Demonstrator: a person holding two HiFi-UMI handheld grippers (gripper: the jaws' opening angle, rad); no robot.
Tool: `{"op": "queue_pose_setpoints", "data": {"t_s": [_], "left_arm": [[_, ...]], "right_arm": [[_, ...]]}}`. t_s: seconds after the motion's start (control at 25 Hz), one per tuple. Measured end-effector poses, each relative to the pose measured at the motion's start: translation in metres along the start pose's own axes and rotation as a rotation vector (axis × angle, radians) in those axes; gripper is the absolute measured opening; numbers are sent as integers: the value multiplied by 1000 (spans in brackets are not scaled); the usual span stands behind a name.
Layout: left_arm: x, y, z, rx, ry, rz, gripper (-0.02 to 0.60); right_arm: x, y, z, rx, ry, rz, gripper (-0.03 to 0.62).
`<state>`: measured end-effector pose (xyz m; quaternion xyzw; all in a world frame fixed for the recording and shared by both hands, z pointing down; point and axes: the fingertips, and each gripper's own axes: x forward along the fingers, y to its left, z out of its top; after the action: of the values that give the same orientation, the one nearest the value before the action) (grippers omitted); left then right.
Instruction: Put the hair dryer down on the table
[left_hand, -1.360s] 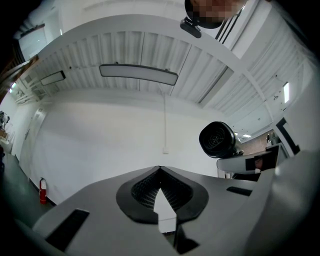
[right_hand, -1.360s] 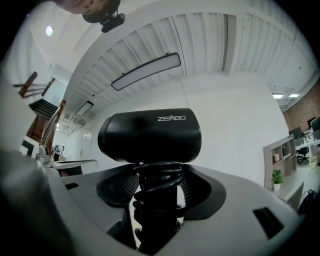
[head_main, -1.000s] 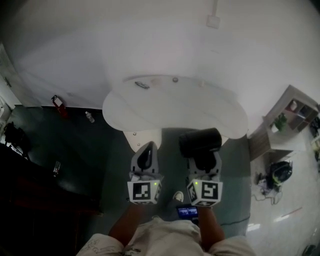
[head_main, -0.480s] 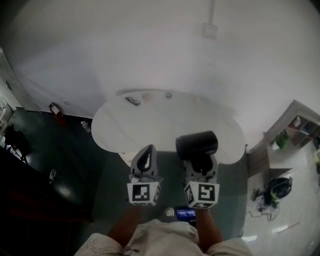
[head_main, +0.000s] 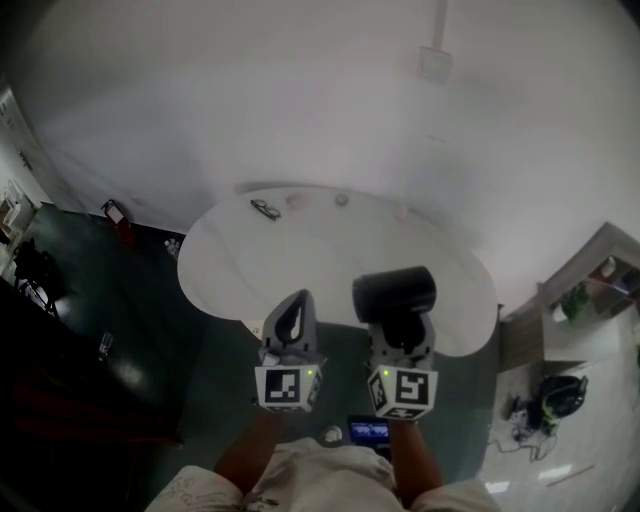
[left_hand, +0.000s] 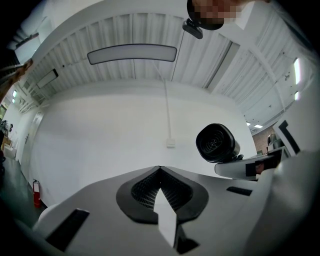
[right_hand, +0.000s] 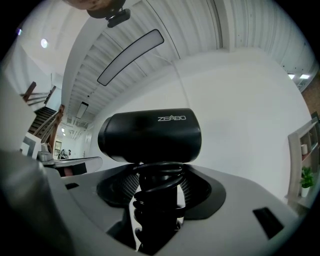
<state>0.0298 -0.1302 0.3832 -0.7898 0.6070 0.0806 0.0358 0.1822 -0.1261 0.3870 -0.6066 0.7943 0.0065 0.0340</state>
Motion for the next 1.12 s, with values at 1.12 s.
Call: {"op": "queue_pose_setpoints", "data": {"t_s": [1.12], "left_arm": [[247, 144, -40, 3, -22, -85, -5]], "right_arm": [[284, 10, -39, -10, 68, -56, 261]]}}
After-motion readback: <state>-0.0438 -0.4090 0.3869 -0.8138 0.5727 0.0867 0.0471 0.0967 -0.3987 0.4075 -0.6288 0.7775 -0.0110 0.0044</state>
